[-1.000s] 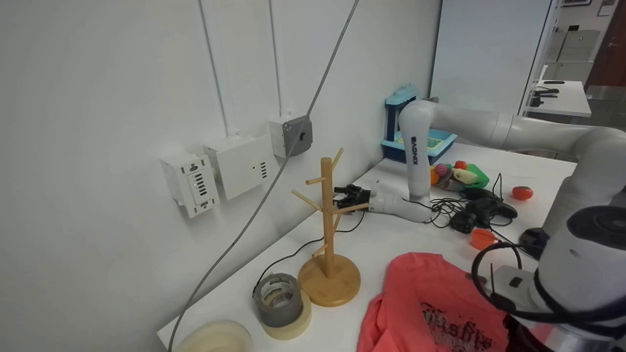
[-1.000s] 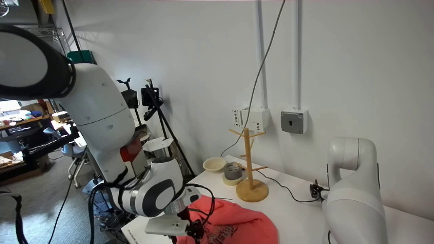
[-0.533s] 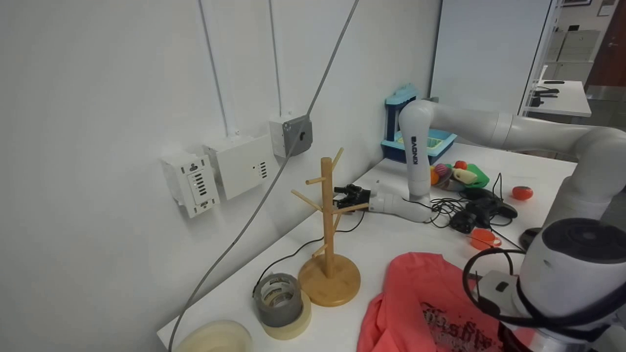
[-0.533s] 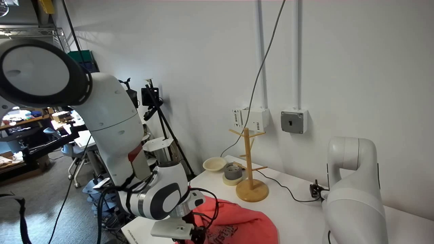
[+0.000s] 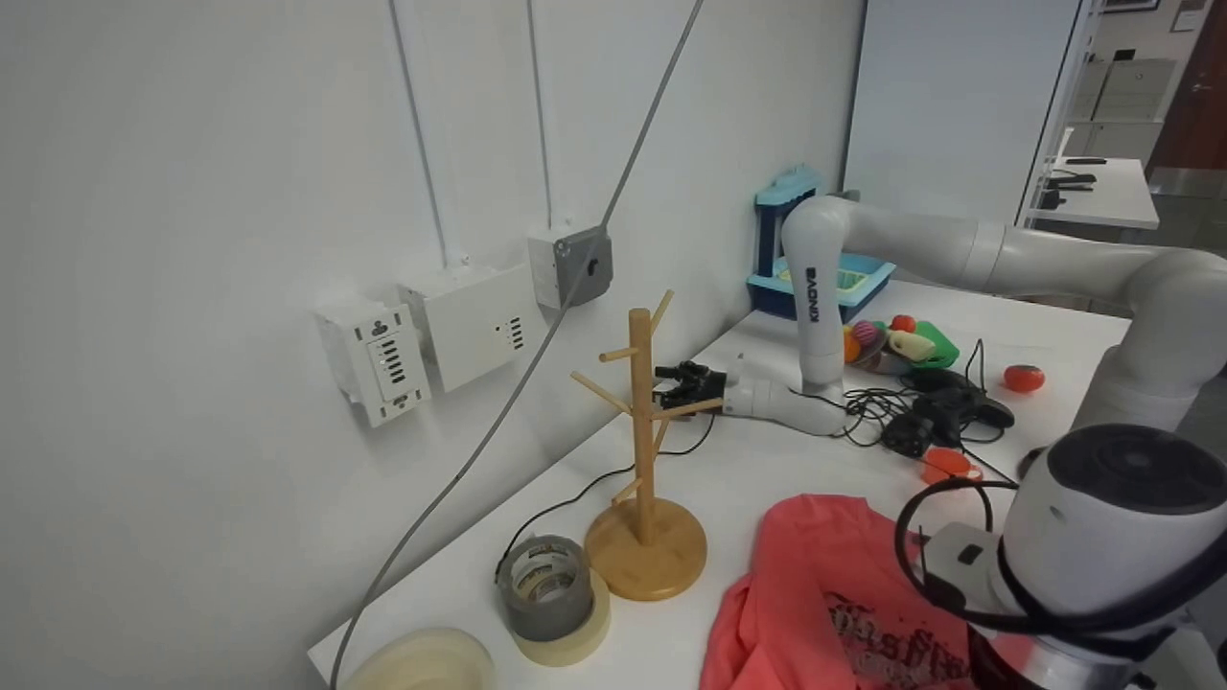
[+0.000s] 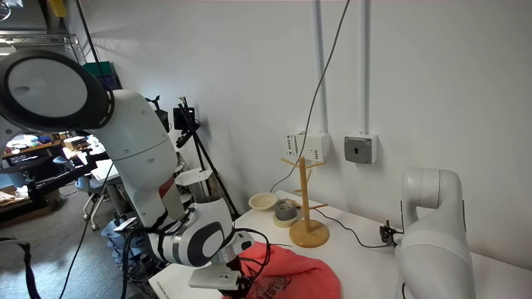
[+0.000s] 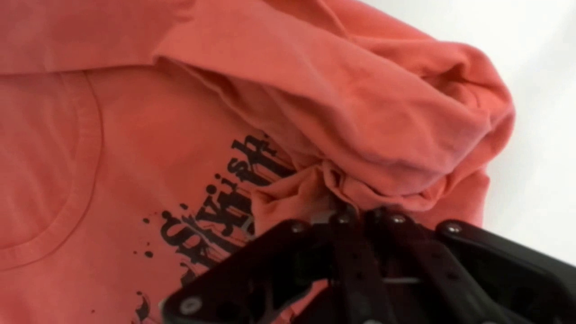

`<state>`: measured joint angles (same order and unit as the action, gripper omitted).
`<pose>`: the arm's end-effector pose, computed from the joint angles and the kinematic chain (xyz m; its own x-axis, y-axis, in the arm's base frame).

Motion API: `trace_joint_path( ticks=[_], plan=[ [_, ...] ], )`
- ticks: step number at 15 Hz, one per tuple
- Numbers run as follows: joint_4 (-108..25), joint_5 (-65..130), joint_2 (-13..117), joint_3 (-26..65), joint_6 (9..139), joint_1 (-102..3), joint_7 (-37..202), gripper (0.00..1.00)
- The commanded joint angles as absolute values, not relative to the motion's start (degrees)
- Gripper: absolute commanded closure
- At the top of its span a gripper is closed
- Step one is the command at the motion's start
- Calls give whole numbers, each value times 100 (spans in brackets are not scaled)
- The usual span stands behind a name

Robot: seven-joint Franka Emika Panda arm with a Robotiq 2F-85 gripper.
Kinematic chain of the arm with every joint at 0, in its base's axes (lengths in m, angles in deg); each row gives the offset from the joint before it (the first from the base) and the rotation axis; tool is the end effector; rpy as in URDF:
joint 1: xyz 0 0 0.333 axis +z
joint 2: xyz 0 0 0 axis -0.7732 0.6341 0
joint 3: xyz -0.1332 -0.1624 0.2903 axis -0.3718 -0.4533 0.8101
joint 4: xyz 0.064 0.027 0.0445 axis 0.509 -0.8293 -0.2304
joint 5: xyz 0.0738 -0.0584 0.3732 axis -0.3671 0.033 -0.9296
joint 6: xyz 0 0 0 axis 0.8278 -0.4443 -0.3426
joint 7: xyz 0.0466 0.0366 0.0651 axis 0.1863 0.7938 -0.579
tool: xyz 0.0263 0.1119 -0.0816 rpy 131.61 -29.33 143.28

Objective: Unfold the peach shirt

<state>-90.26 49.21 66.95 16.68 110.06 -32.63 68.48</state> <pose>0.4566 0.1083 0.0925 0.7528 0.6543 -0.0719 0.6582 -0.7473 0.0906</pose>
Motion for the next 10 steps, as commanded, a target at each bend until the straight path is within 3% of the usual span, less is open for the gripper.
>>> trace_joint_path(
  ticks=[1,8,10],
  plan=[
    [-9026,5108,6681,1543,10995,-3160,6979,65],
    [-8976,5027,6604,1750,10834,-3292,6872,14],
    [-8889,4977,6622,1861,10743,-3365,6826,39]
  ],
)
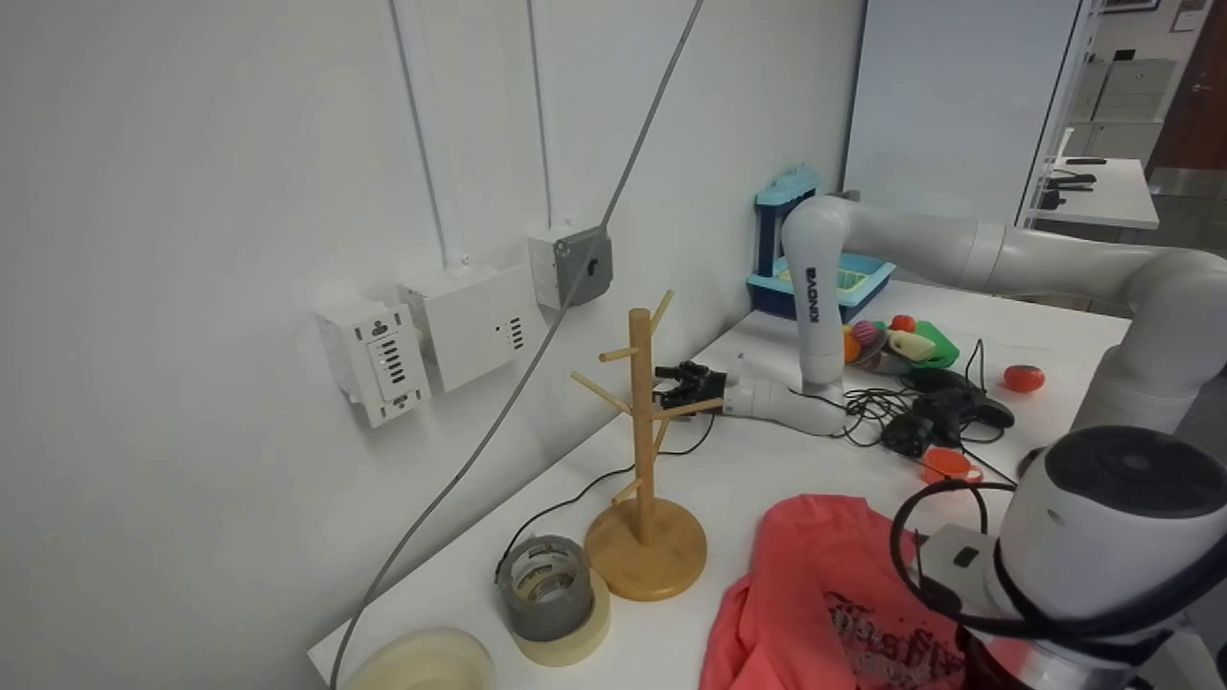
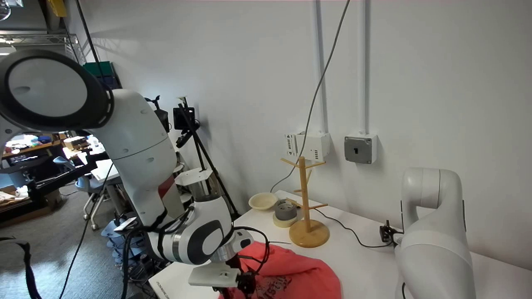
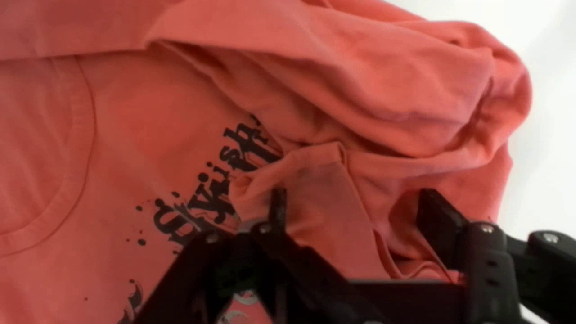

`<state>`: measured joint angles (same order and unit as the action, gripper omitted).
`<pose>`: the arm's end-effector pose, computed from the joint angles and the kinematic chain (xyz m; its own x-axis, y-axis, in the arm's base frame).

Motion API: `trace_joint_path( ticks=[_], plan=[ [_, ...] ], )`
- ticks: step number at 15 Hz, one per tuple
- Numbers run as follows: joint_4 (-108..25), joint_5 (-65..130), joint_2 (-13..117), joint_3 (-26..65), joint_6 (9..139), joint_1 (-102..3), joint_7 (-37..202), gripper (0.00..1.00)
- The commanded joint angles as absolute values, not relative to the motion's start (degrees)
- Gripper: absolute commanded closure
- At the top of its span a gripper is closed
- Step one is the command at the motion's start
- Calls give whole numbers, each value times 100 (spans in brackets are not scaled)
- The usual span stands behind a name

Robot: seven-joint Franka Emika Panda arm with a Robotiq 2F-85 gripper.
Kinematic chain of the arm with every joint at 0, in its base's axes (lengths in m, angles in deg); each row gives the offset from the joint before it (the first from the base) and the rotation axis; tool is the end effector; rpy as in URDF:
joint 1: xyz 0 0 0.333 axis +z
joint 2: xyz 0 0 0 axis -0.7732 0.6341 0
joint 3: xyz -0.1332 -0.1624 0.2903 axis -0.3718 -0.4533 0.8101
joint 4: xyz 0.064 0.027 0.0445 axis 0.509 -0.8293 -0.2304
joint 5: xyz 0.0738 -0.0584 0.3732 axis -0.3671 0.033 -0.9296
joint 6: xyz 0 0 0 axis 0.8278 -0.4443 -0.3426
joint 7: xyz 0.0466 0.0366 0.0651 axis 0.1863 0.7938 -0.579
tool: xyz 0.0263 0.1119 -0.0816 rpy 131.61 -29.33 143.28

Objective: Unfold the peach shirt

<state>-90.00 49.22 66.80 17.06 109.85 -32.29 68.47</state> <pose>0.4574 0.1148 0.0943 0.7452 0.6634 -0.0679 0.6668 -0.7398 0.0902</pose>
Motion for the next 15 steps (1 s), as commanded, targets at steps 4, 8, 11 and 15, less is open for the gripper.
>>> trace_joint_path(
  ticks=[4,8,11,15],
  plan=[
    [-8697,4940,6693,2006,10581,-3427,6823,68],
    [-8586,5004,6707,2023,10410,-3422,6833,99],
    [-8653,5024,6592,2072,10312,-3460,6794,100],
    [-9027,4928,6148,2315,10021,-3555,6740,99]
  ],
)
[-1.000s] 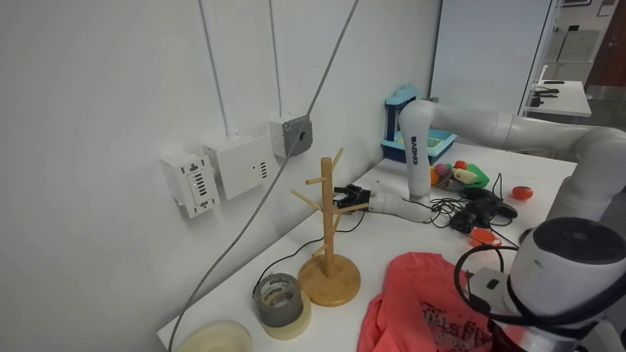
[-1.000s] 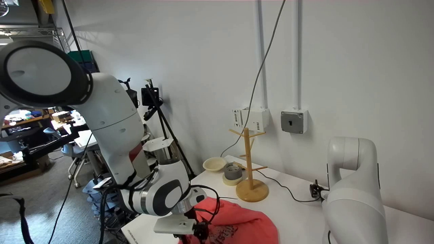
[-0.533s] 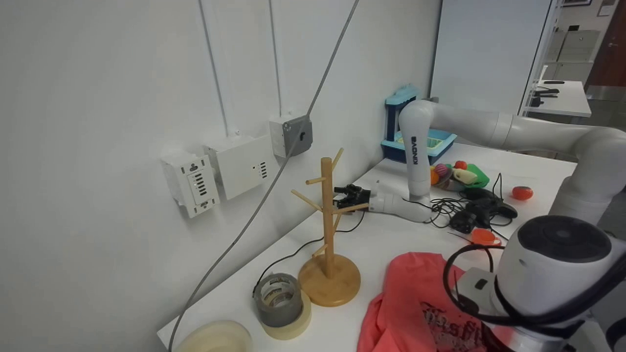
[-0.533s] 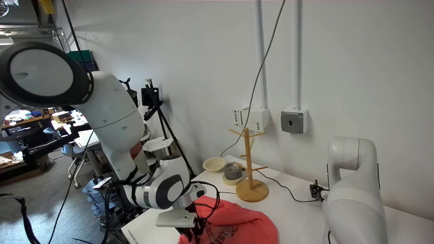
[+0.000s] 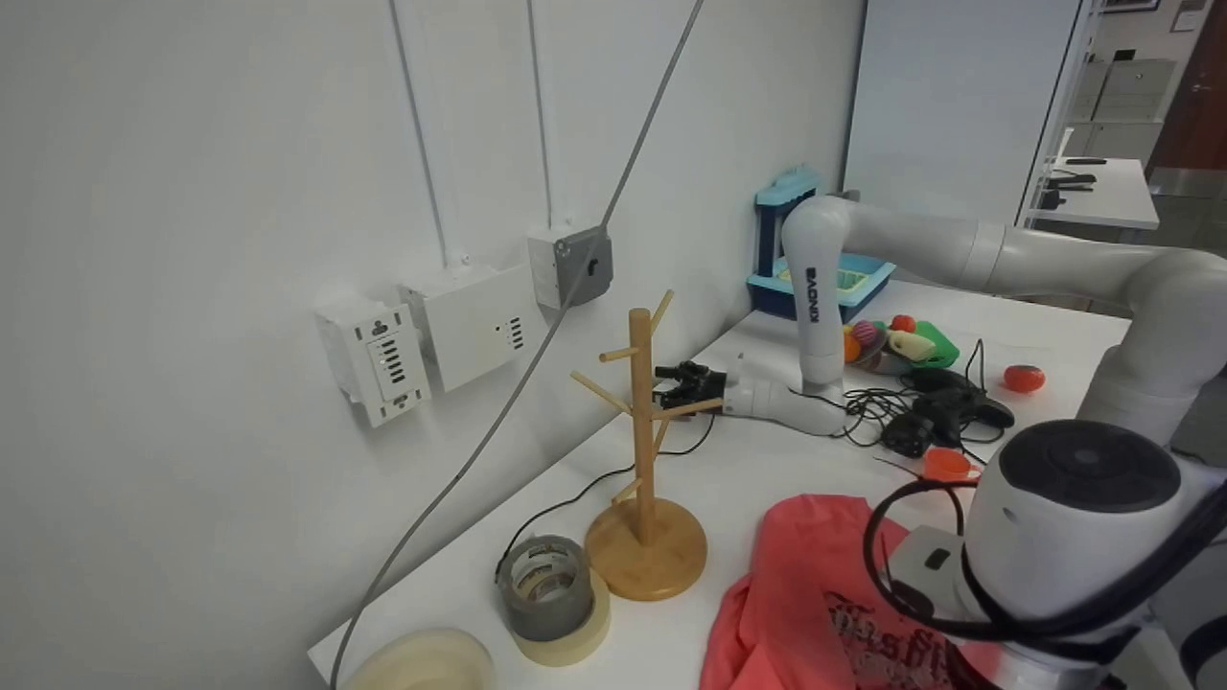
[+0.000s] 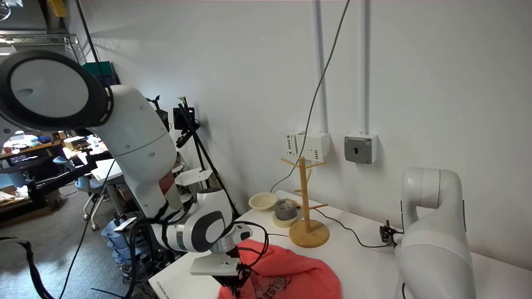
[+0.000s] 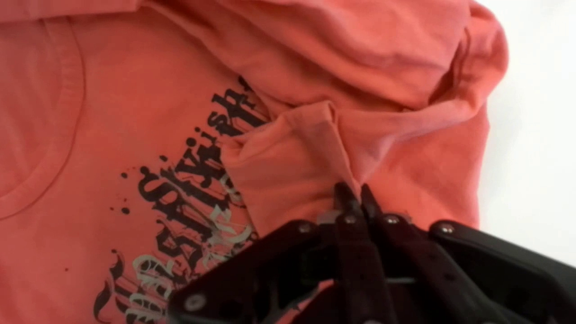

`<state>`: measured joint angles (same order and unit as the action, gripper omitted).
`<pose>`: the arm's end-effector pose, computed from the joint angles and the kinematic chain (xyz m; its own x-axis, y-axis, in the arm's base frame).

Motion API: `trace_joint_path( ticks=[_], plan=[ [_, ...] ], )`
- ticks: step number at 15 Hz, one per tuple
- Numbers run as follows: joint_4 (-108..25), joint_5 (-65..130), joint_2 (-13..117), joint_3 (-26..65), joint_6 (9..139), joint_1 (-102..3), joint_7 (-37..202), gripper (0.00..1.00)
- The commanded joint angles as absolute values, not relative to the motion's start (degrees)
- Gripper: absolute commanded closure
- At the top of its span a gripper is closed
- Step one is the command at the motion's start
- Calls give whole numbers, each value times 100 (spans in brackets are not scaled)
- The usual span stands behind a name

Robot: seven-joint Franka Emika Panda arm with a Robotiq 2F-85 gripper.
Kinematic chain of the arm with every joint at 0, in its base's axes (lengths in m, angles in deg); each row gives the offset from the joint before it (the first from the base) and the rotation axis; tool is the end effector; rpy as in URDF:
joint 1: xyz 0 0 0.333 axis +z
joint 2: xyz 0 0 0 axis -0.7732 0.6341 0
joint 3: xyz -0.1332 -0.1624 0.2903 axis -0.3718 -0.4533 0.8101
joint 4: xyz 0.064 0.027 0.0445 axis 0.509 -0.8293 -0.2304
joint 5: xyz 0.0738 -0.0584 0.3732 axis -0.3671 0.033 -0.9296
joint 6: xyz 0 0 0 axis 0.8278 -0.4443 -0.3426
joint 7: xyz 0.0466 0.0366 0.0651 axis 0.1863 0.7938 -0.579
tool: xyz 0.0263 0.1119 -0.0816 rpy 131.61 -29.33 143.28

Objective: Unfold the peach shirt

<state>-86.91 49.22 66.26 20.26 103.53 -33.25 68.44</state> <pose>0.4665 0.1337 0.1017 0.7260 0.6791 -0.1084 0.6871 -0.7225 0.0762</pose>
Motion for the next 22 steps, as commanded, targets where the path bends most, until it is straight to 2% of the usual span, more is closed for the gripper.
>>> trace_joint_path(
  ticks=[1,7,15,22],
  plan=[
    [-9145,4908,5991,2435,9891,-3601,6684,99],
    [-9778,4499,5130,3366,9277,-3894,6255,99],
    [-9669,2619,4986,4646,8436,-4058,5378,99],
    [-9493,2255,5019,4769,7933,-3924,5363,99]
  ],
)
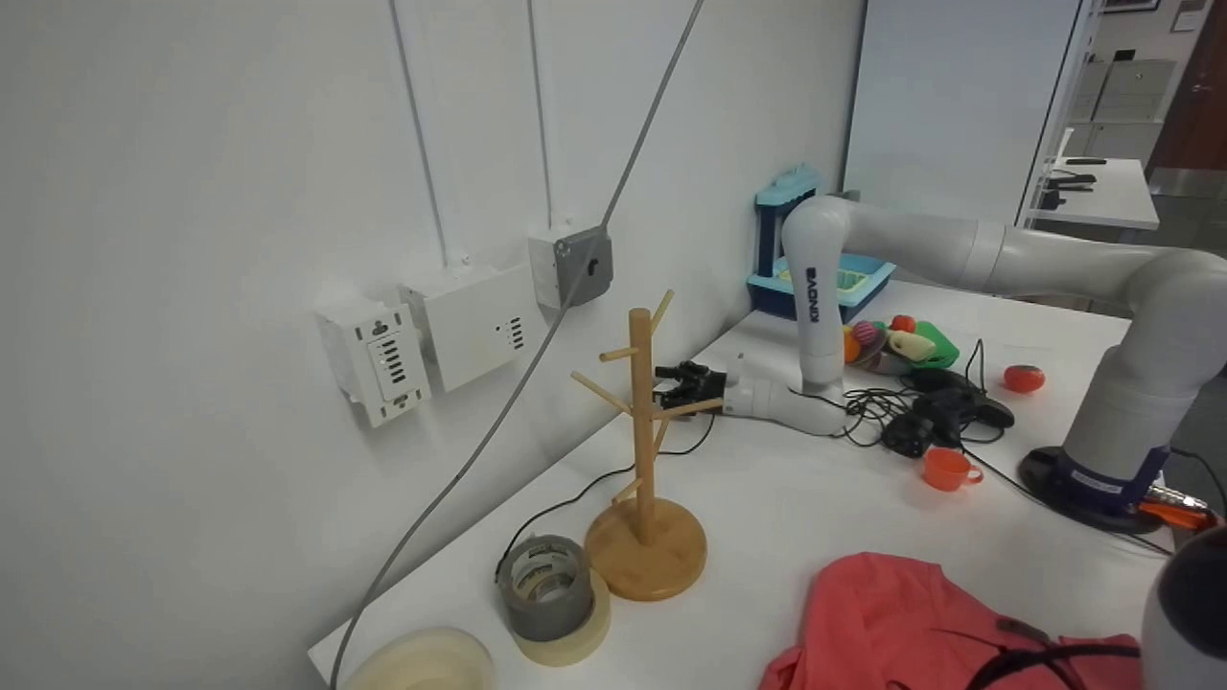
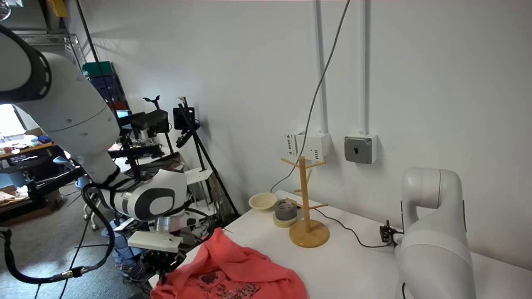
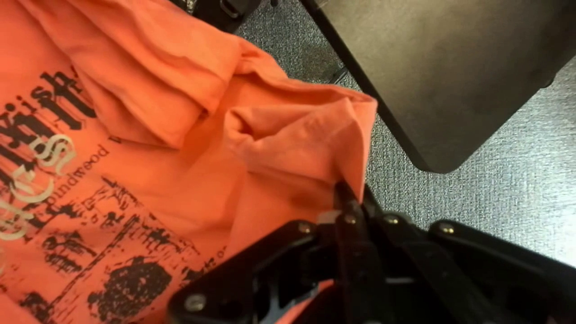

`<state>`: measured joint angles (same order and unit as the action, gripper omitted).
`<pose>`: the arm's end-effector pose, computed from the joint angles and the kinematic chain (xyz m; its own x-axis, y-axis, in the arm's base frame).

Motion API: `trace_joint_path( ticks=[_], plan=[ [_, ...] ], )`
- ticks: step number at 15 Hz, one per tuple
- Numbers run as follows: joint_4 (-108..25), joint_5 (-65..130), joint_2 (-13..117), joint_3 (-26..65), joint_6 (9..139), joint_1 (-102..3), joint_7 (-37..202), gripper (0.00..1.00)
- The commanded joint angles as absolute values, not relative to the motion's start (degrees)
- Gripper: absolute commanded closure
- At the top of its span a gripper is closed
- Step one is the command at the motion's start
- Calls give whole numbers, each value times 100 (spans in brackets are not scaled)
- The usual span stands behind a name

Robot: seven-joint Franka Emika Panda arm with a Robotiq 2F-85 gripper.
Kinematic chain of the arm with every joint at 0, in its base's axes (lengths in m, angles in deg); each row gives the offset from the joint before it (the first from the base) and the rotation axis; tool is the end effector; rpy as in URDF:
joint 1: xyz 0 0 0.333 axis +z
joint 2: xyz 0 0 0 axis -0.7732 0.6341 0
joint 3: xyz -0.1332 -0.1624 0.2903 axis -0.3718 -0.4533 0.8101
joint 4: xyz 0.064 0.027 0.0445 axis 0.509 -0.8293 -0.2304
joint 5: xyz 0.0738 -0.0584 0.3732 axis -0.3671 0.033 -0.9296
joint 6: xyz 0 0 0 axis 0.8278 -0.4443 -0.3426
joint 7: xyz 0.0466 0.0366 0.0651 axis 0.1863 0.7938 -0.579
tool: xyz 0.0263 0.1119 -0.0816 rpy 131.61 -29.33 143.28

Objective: Unfold the peach shirt

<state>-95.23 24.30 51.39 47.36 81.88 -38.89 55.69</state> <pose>0.3260 0.2532 0.1739 0.5499 0.7996 -0.2414 0.7607 -0.5988 -0.2506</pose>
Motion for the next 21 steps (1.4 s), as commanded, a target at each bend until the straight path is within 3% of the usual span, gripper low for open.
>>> trace_joint_path(
  ticks=[1,2,5,6,9,15,21],
  plan=[
    [-9487,2281,5018,4752,7921,-3916,5379,99],
    [-9486,2296,5021,4744,7942,-3915,5370,75],
    [-9485,2292,5027,4744,7971,-3910,5387,61],
    [-9483,2296,5028,4746,7976,-3902,5397,85],
    [-9476,2288,5040,4767,8001,-3886,5389,100],
    [-9431,2397,5062,4697,8163,-3911,5331,100],
    [-9494,3129,5103,4151,9138,-4019,5281,100]
  ],
)
